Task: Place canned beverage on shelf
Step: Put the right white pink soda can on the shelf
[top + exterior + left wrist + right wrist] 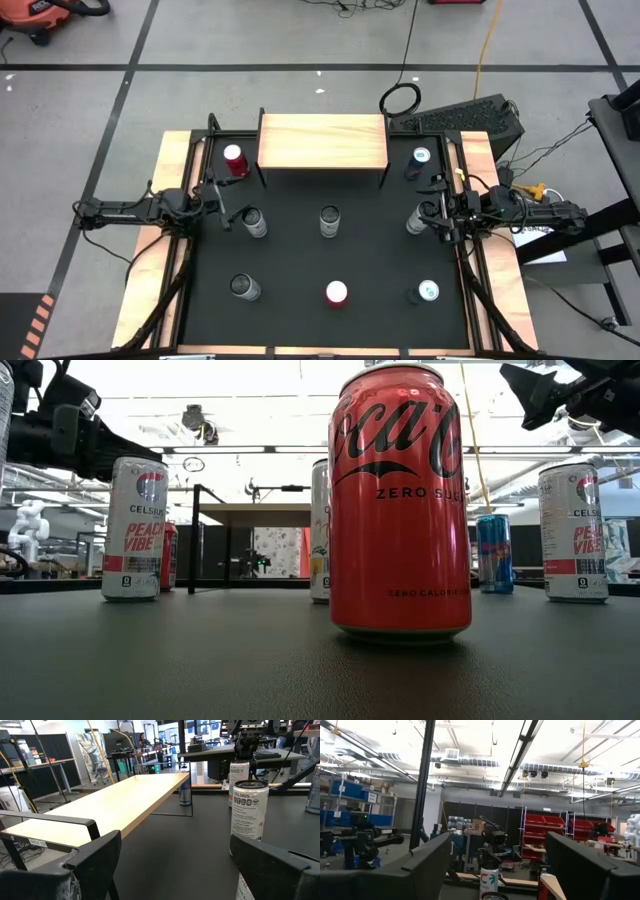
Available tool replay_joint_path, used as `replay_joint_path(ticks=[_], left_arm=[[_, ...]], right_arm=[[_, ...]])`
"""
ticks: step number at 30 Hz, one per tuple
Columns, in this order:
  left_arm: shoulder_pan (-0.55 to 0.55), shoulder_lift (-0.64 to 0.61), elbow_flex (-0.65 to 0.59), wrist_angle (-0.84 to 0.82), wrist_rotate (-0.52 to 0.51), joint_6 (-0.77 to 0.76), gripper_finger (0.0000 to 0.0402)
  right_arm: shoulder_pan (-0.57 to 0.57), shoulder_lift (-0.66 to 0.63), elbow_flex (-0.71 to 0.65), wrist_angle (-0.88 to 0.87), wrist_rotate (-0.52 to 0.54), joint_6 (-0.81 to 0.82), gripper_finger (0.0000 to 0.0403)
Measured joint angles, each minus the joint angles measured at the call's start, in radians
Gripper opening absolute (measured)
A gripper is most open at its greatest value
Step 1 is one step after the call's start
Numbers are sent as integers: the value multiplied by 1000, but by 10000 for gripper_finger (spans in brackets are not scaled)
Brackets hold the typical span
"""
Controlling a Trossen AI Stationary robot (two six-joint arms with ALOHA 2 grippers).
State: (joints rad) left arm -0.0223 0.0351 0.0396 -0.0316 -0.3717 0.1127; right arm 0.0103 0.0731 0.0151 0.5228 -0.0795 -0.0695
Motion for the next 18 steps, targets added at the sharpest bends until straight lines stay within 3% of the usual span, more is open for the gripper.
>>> replay_joint_path(ticks=[11,18], left_arm=[[0,0,0,0,0,0,380],[0,0,0,0,0,0,380]], right_arm=[[0,0,0,-31,-2,12,306],[0,0,0,-74,-1,173,306]])
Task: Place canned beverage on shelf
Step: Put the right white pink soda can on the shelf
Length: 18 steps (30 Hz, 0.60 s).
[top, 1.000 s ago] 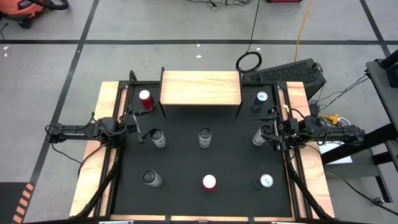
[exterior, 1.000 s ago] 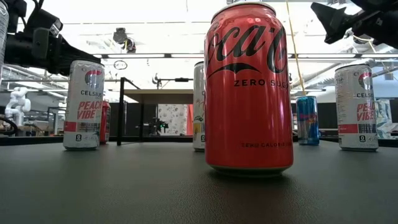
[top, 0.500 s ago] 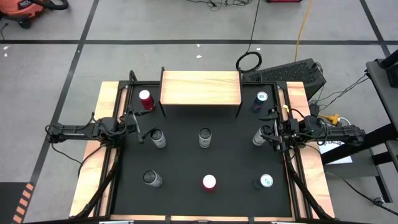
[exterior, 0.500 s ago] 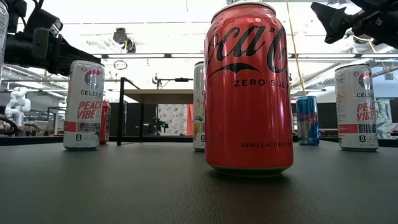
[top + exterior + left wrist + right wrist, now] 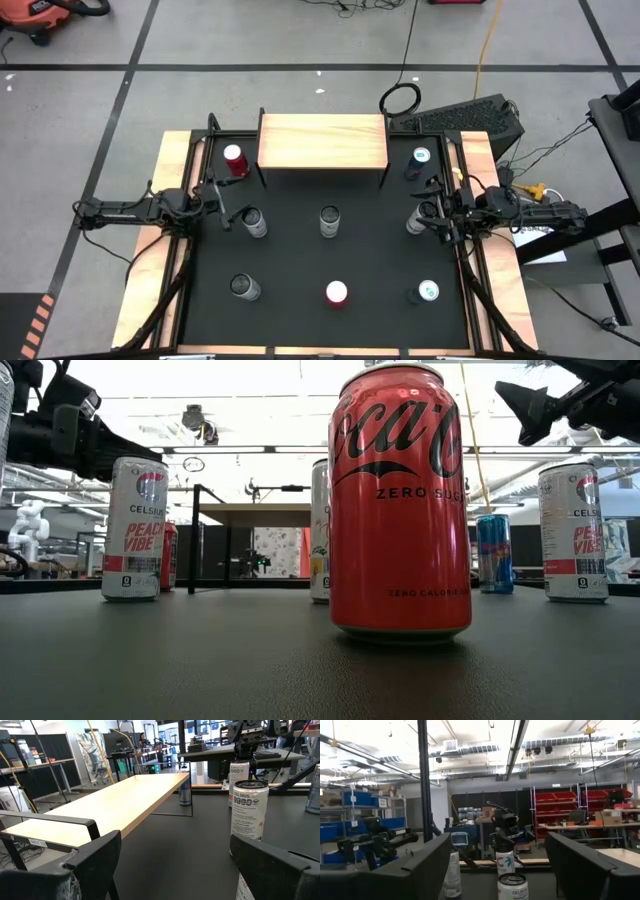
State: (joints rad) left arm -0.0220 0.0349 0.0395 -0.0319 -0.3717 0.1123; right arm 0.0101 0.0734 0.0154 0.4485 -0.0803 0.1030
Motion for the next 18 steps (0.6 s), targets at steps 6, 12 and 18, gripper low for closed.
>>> replay_joint_path(ticks=[6,12,18], left_arm=[[0,0,0,0,0,0,380],[0,0,0,0,0,0,380],[0,0,0,4,-1,56,380]], right_arm=[[0,0,0,-1,0,-24,306],[0,0,0,19,1,33,306],[0,0,0,16,29,37,306]])
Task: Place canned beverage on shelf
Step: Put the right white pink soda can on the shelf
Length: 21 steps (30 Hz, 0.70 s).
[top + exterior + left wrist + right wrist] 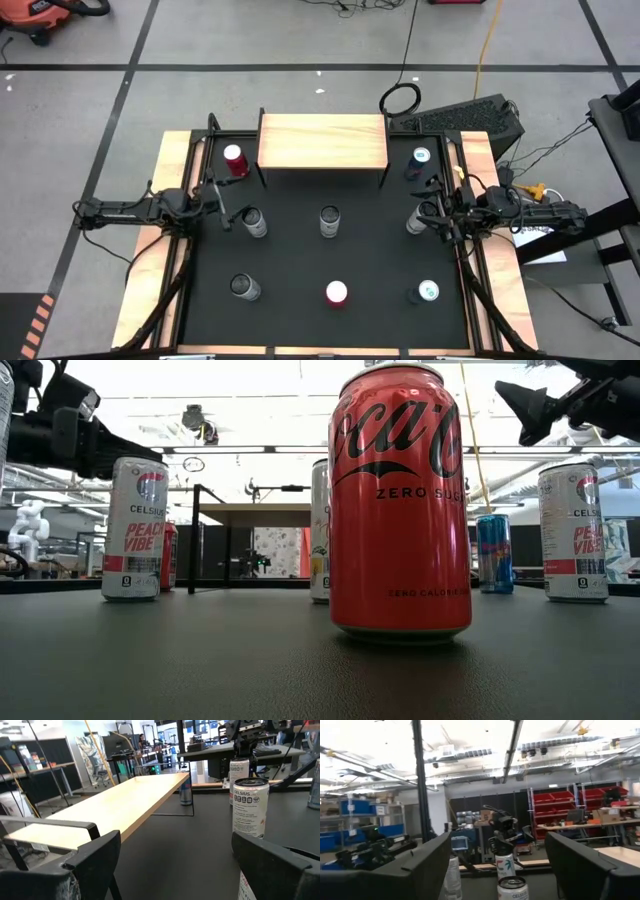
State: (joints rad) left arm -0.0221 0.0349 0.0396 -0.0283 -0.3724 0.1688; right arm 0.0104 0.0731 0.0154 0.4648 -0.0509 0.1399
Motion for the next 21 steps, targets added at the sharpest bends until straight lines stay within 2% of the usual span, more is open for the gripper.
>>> replay_joint_path(ticks=[7,21], left_arm=[[0,0,0,2,0,21,380],[0,2,-1,16,-17,21,380]], right_arm=[[0,0,0,0,49,-2,306],[0,0,0,-8,50,-2,306]])
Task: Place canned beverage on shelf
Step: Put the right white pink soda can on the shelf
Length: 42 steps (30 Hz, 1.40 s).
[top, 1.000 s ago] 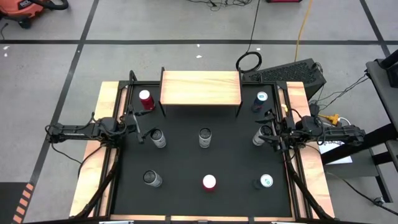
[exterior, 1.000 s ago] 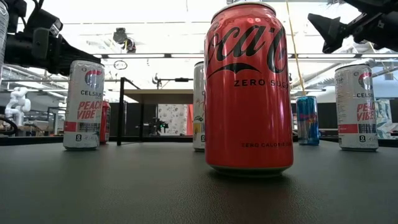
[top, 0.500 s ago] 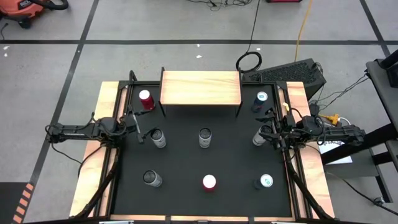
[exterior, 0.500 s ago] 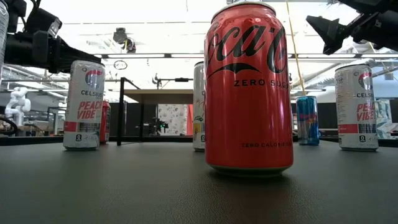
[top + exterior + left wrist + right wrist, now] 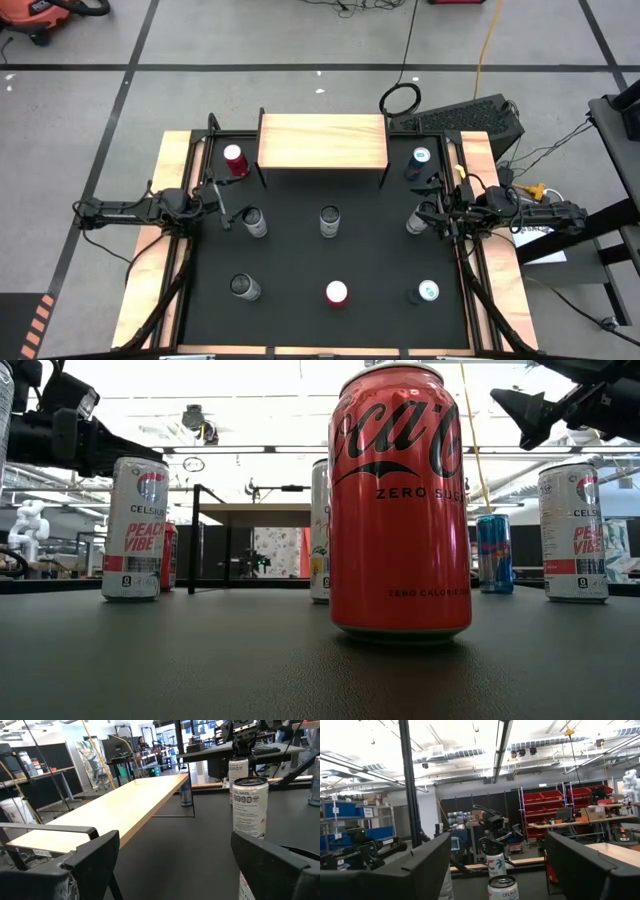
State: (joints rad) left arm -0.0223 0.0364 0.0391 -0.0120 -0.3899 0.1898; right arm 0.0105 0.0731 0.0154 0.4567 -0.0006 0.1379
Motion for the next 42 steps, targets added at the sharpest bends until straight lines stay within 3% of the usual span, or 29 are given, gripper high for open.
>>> replay_joint_path(ticks=[6,21,30,36,42], left_arm=[[0,0,0,1,-86,0,380],[2,1,0,13,-78,-88,380],[2,1,0,121,-32,-159,380],[2,6,65,87,-3,-163,380],[2,48,189,-40,0,-211,380]], right_arm=[[0,0,0,-7,0,0,306],[0,0,0,13,3,-26,306],[0,0,18,61,3,8,306],[0,0,121,-39,67,13,306],[0,34,268,-282,164,-22,306]])
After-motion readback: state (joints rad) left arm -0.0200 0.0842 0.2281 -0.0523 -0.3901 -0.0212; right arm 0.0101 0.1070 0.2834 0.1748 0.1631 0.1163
